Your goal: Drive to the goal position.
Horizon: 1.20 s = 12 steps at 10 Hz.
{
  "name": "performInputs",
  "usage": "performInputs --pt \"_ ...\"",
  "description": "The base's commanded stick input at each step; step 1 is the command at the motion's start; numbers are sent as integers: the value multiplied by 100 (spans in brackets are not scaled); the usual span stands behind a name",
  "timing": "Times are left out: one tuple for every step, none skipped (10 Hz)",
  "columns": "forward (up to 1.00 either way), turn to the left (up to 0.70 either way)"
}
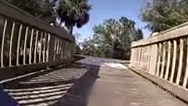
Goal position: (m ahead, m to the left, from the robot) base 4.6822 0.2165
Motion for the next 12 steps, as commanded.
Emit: performInputs --pt "50 0" --pt "50 0" --pt "50 0" --pt "50 0" --pt "50 0" --pt "50 0" --pt "50 0" --pt "50 0" --pt "50 0" --pt "50 0" --pt "50 0" --pt "50 0"
